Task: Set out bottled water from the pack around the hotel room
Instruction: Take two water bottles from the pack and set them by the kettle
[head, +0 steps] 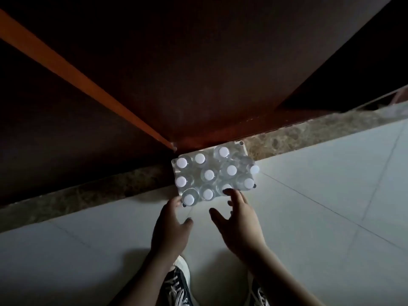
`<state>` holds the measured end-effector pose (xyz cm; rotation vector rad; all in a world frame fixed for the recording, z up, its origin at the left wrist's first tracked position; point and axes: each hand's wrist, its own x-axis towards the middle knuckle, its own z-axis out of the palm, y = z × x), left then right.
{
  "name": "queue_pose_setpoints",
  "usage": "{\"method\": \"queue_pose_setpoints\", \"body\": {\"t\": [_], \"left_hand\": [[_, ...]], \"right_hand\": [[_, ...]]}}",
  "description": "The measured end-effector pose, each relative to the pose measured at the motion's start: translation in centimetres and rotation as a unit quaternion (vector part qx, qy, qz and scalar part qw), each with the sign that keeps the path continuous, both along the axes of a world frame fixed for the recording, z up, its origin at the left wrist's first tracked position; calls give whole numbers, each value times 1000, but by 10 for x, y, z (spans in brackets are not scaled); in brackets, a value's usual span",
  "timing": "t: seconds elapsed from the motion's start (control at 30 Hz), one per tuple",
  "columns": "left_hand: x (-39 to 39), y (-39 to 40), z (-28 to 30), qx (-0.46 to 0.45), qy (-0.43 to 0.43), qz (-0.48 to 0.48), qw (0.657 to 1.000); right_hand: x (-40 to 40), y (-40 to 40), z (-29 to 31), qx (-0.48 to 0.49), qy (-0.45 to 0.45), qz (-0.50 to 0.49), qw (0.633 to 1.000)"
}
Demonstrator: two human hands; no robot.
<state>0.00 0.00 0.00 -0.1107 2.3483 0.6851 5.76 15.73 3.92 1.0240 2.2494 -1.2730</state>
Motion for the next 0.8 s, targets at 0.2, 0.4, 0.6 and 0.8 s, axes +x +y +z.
{"method": "queue_pose_setpoints", "body": {"t": [0.2,0.4,0.6,0.8], "left_hand": [[-3,2,-87,56,11,7,998],[5,1,-125,63,96,22,993],[8,2,-152,76,90,83,990],[4,-10,-144,56,120,26,991]], "right_hand": [[-14,-28,-94,-26,-1,29,999],[-15,-35,-153,11,37,-10,999],[-20,-46,-192,42,41,-72,996],[-14,-47,-178,75,62,-53,994]]}}
